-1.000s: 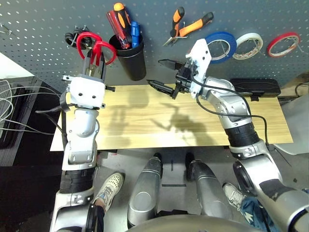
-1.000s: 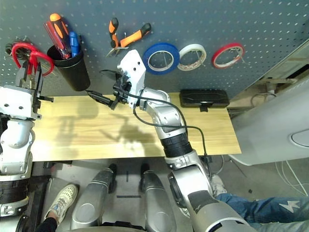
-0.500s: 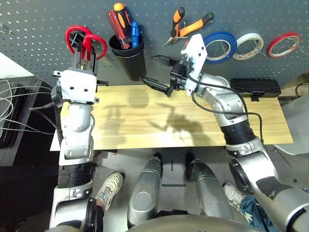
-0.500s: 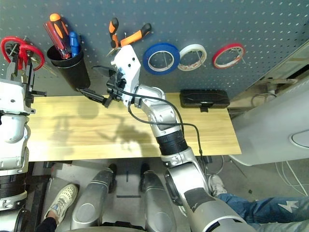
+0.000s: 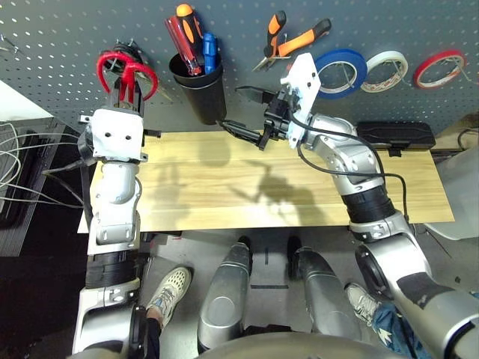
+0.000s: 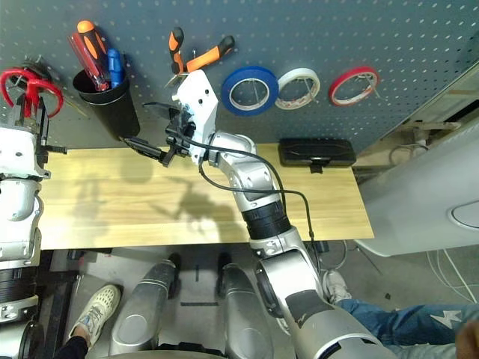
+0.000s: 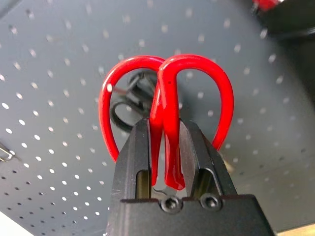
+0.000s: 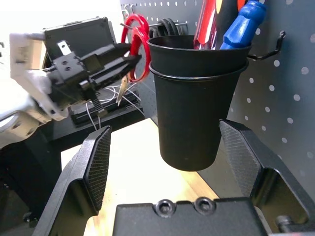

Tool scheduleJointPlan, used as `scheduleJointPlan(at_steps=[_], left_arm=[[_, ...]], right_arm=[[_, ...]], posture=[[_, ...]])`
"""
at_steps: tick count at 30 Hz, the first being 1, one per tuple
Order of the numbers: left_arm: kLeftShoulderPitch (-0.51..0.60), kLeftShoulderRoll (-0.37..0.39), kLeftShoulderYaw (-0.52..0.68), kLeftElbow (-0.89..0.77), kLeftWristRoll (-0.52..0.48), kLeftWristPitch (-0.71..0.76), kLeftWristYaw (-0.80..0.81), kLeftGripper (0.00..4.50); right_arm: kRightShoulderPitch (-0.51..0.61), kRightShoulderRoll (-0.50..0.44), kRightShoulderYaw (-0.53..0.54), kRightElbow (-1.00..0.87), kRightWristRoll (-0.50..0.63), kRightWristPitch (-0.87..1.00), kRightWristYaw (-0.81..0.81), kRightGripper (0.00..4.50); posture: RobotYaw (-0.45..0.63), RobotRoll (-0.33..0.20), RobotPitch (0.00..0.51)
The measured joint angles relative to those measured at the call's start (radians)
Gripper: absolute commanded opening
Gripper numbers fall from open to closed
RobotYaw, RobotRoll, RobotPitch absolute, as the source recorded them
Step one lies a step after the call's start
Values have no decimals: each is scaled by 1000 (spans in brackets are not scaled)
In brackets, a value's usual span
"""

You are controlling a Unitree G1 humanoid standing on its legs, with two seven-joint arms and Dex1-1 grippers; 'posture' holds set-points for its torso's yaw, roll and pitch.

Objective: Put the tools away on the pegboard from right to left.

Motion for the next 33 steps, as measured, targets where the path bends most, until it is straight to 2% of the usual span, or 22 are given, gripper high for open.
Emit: scheduleJointPlan(at_steps=[4, 6, 10, 15, 21, 28, 33], left_arm=[[-43, 3, -1, 57, -32, 9, -25, 752], [-57, 3, -4, 71, -39, 11, -34, 1477], [-58, 2, -41, 107, -47, -3, -71, 2649], [2, -15, -98, 110, -46, -58, -105, 4454], [91, -55, -156, 167, -42, 8, -135, 4454], [90, -75, -182, 254, -37, 30, -142, 4454], [79, -75, -182, 331, -38, 39, -141, 4454]], right_arm=[[0, -3, 0, 6, -4, -3, -17, 4500], [0, -6, -1, 10, -7, -3, -28, 4500], [3, -7, -36, 47, -11, -36, -86, 4500], [63, -37, -75, 99, -19, -113, -134, 4500], [176, -76, -81, 206, -65, -155, -199, 4500], [181, -93, -129, 400, -116, -249, -325, 4500], [168, -120, -214, 559, -117, -270, -424, 4500]], posture=[[172, 0, 316], [176, 0, 312], [177, 0, 313], [188, 0, 314], [185, 0, 297], [170, 0, 299], [153, 0, 308]])
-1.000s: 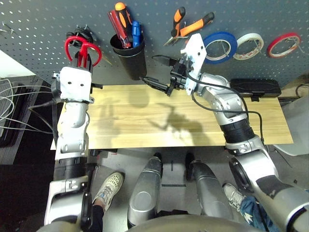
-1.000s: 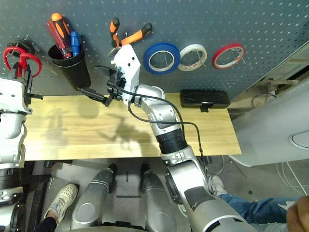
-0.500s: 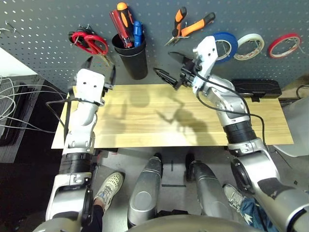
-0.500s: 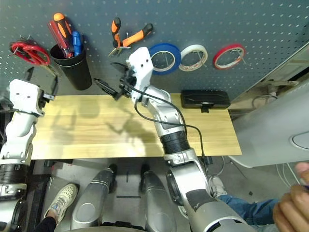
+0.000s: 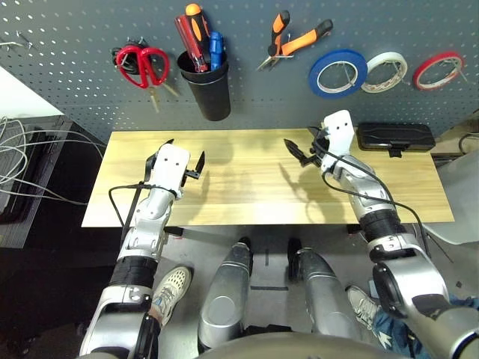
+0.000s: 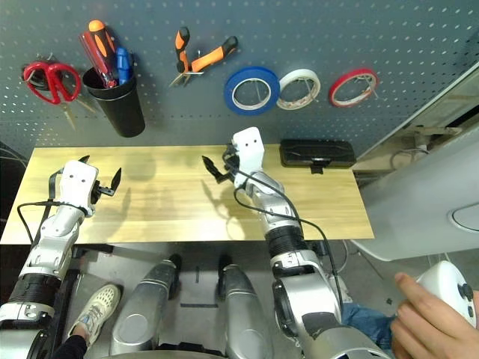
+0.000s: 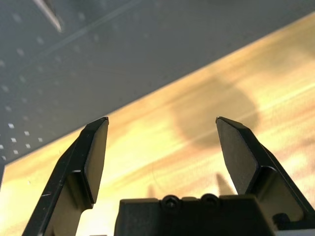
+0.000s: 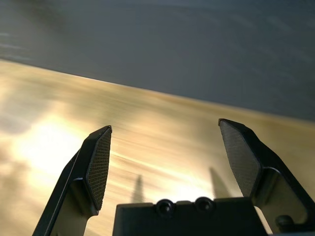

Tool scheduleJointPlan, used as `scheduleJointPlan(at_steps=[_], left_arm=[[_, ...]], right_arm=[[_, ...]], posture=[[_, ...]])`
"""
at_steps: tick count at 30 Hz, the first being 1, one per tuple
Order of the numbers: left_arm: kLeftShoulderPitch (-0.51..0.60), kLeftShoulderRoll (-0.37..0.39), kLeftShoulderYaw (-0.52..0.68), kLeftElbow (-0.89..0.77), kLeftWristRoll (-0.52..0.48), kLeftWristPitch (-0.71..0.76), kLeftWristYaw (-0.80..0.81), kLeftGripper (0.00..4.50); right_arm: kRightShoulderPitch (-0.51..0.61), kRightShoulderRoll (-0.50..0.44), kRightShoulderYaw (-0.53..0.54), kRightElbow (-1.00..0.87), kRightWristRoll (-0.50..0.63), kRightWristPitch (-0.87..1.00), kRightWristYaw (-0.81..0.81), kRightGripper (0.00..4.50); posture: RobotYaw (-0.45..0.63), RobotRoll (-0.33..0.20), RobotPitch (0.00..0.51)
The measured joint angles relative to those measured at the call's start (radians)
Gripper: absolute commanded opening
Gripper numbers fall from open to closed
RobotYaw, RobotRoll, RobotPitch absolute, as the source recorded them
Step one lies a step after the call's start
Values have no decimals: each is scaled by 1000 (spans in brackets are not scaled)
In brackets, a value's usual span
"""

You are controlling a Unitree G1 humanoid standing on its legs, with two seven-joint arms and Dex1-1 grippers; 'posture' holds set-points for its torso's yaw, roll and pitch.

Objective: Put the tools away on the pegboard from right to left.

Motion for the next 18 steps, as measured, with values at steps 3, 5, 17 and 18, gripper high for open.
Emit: scheduleJointPlan(at_steps=[3, 5, 17, 18], left_arm=[[-25, -3, 0, 40, -3, 7, 0, 4454], [-41, -10, 0, 60, -5, 11, 0, 4454], [-177, -99, 13, 196, -49, 115, 65, 4454], [-190, -98, 9, 224, -48, 109, 56, 4454]], right_arm=[[-37, -24, -46, 83, 1, -16, -53, 4500], [-58, -44, -75, 122, 3, -32, -81, 4500], [-165, -200, -171, 362, 4, -117, -152, 4500], [-173, -210, -173, 372, 3, -127, -155, 4500]], posture=[[147, 0, 309], [144, 0, 310], [104, 0, 290], [100, 0, 285]])
